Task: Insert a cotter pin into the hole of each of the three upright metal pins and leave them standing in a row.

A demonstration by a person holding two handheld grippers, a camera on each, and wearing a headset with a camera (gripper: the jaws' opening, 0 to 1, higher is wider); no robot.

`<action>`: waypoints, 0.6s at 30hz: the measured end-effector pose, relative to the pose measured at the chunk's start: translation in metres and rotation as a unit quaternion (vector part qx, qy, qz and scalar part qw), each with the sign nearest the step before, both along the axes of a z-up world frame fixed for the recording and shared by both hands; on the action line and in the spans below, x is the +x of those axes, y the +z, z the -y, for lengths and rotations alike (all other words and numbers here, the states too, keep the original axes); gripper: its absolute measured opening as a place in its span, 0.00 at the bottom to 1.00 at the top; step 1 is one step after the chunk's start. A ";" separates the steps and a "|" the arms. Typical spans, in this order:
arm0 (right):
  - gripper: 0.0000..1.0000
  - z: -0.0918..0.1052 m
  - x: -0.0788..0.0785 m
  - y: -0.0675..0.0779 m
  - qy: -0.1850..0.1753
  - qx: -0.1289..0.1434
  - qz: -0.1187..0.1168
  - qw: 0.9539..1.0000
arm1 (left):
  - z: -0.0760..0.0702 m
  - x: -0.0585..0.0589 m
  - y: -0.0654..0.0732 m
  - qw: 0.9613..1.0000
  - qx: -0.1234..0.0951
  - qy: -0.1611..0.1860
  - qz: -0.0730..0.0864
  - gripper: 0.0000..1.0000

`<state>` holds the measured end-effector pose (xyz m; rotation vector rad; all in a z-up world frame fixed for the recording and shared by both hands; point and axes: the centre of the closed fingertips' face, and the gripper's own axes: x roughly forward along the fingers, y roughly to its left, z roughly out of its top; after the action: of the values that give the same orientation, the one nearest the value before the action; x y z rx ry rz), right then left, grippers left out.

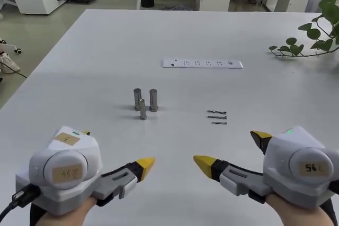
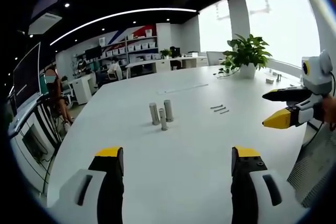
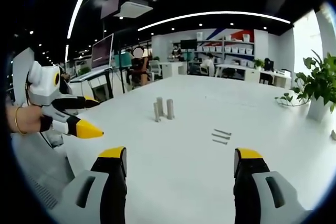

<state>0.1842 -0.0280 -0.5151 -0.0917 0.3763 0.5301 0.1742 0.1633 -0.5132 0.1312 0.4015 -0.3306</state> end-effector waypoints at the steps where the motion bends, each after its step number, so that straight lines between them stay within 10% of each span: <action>1: 0.82 -0.001 0.000 0.000 0.002 -0.001 0.000 1.000 | 0.000 0.000 0.000 1.000 0.001 0.000 0.000 0.83; 18: 0.73 0.002 0.000 0.004 0.004 0.002 -0.013 1.000 | -0.004 0.003 -0.003 1.000 0.009 -0.006 -0.010 0.72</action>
<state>0.1843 -0.0300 -0.5112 -0.0832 0.4004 0.5411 0.1775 0.1675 -0.5160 0.1472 0.4245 -0.3411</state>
